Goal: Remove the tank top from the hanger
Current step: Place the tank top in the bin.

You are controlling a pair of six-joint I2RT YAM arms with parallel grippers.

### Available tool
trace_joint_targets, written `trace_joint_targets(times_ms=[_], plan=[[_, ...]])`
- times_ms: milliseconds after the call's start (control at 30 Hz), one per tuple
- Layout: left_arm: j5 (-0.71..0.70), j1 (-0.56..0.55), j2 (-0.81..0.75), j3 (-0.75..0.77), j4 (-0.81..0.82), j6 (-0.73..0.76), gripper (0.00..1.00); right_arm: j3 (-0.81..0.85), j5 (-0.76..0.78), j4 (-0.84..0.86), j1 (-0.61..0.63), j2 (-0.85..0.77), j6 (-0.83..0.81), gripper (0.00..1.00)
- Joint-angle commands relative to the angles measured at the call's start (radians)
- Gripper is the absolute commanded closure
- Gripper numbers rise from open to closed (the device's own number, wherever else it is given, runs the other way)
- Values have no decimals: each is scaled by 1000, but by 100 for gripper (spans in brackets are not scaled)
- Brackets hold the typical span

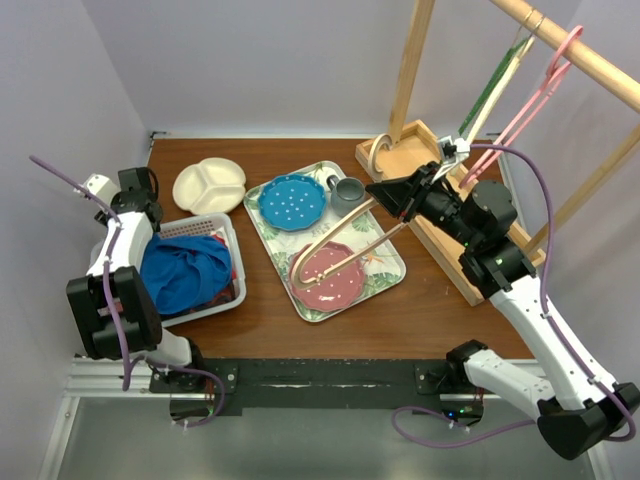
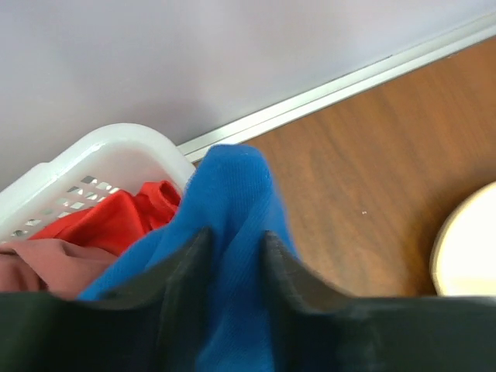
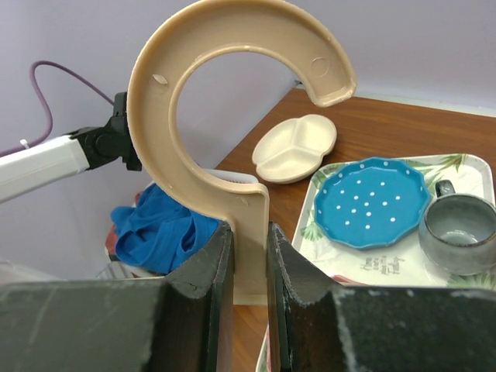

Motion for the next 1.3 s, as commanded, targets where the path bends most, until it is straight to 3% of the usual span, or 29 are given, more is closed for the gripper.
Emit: trace_joint_targets(times_ms=[0,33,67,367,533,667,833,967,1067,1167,1200,1267], plan=[[-4,9,-73,-25,90,14,79,33,4,15,3,-17,-16,100],[-25,9,-79,-22,73,5,97,34,4,14,3,-18,-16,100],[-44,11,-100,-9,26,-25,100,34,4,14,3,-18,-19,100],[-90,9,-336,29,-263,-220,100,22,-6,28,3,-6,-10,100],[-76,9,-442,-73,-379,-343,100,18,-19,34,3,5,-5,100],[-114,9,-507,-182,-499,-544,100,5,-16,32,3,5,-5,100],[12,11,-530,-369,-434,-652,100,1,-12,26,3,8,-4,100],[116,11,-416,-434,-403,-716,100,16,-1,12,3,8,-10,100],[78,11,-331,-397,-432,-724,91,27,13,-23,3,-7,-20,100],[4,11,-346,-310,-513,-738,75,31,27,-31,3,-17,-27,100],[-14,11,-361,-287,-525,-728,60,31,30,-40,3,-18,-27,100],[-48,11,-424,-224,-512,-651,43,24,56,-37,3,-27,-25,100]])
